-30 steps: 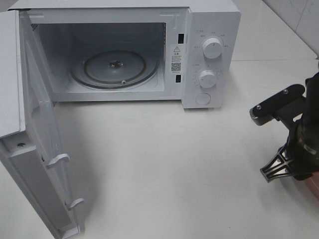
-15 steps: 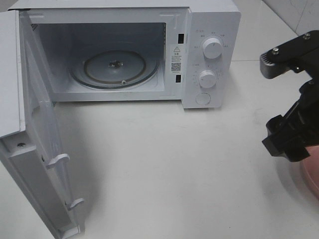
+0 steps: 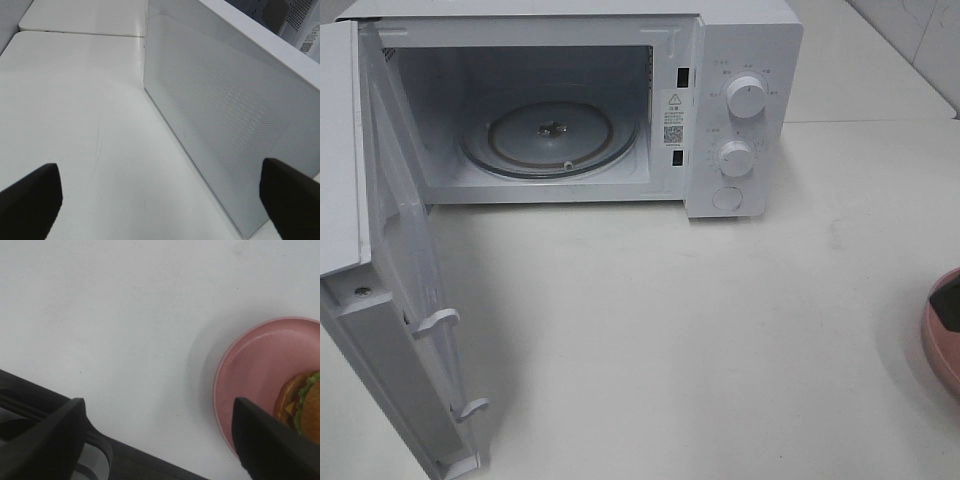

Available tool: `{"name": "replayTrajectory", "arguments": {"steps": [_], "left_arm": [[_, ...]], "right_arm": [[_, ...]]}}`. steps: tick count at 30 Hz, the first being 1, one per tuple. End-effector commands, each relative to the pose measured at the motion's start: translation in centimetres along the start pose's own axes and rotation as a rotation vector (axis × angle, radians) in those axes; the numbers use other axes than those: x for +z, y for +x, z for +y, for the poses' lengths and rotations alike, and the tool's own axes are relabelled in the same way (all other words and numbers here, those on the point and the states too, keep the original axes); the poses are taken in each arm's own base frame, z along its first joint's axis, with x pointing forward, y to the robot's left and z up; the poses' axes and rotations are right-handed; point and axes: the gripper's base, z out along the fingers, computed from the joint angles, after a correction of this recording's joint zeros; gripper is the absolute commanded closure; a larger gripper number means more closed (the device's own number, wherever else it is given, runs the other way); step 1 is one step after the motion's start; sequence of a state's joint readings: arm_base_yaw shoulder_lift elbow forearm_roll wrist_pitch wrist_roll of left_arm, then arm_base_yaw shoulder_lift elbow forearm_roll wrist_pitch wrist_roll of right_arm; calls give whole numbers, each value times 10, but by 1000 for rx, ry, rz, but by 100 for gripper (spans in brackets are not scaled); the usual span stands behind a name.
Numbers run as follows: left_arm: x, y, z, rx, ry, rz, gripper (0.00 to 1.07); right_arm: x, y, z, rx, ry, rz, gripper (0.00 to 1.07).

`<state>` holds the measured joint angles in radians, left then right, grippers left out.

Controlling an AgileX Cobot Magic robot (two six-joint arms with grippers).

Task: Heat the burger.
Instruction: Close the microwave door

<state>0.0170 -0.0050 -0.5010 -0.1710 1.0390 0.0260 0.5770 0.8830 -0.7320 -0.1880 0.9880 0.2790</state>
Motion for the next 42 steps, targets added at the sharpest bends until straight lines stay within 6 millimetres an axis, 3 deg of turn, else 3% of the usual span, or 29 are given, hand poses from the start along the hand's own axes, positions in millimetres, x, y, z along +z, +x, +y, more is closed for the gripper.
{"name": "replayTrajectory", "arguments": {"steps": [1,7,12,16,19,21,24,33,42], "left_arm": [[-3,0,-1,-7,8,-31,6],[-3,0,-1,-7,8,-31,6],[-3,0,-1,-7,8,-31,6],[-3,0,-1,-7,8,-31,6],[-3,0,-1,-7,8,-31,6],[-3,0,-1,-7,8,-31,6],[-3,0,-1,-7,8,-31,6],[-3,0,-1,-7,8,-31,6],[-3,0,-1,-7,8,-31,6]], "right_arm": [[-16,10,-5,-2,-4,-28,31],[-35,31,-13,19,-9,-104,31],[-39,49,-21,63,9,-151,31],[-43,74,-32,127,73,-229,31],[-44,79,-34,143,84,-249,31],[-47,95,-35,194,117,-324,31],[-49,105,-34,234,117,-384,31],[-52,122,-29,316,149,-535,31],[-51,133,-23,327,154,-541,31]]}}
